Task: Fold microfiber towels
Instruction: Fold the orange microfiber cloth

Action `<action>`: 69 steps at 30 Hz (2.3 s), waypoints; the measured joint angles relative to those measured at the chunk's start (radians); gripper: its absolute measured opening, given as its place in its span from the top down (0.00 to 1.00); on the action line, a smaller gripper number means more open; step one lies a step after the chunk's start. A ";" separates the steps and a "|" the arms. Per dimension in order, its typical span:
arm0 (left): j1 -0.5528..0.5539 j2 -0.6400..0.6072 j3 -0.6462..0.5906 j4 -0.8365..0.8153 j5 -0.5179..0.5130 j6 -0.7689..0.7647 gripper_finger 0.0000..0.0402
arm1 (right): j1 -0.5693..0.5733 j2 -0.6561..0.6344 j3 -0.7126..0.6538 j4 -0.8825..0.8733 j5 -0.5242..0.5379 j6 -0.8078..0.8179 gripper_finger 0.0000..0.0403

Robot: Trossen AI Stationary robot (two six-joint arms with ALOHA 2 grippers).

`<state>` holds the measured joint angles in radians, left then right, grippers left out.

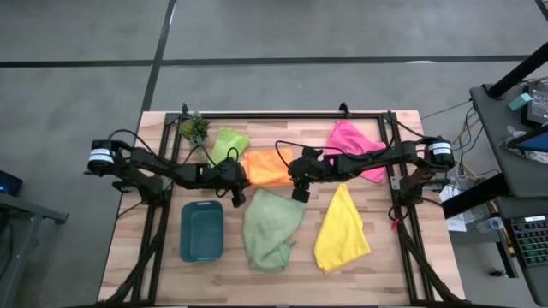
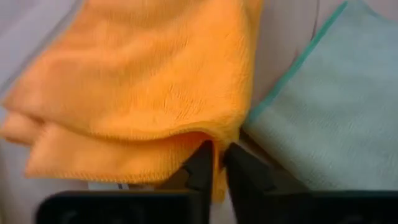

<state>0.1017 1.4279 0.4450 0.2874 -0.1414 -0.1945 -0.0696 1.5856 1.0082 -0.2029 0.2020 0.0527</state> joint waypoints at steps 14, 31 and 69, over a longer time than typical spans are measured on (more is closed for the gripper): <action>-0.005 -0.136 -0.011 -0.176 -0.009 0.063 0.98 | 0.000 0.002 -0.003 0.038 0.000 0.000 0.64; -0.004 -0.160 0.000 -0.204 0.054 0.017 0.58 | 0.000 0.002 -0.022 0.063 0.001 -0.001 0.64; 0.313 0.081 0.380 -0.541 -0.042 -0.297 0.62 | -0.008 0.002 -0.088 0.219 0.002 -0.053 0.64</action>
<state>0.4142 1.5087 0.8250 -0.2539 -0.1835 -0.4917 -0.0772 1.5879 0.9204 0.0158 0.2039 0.0001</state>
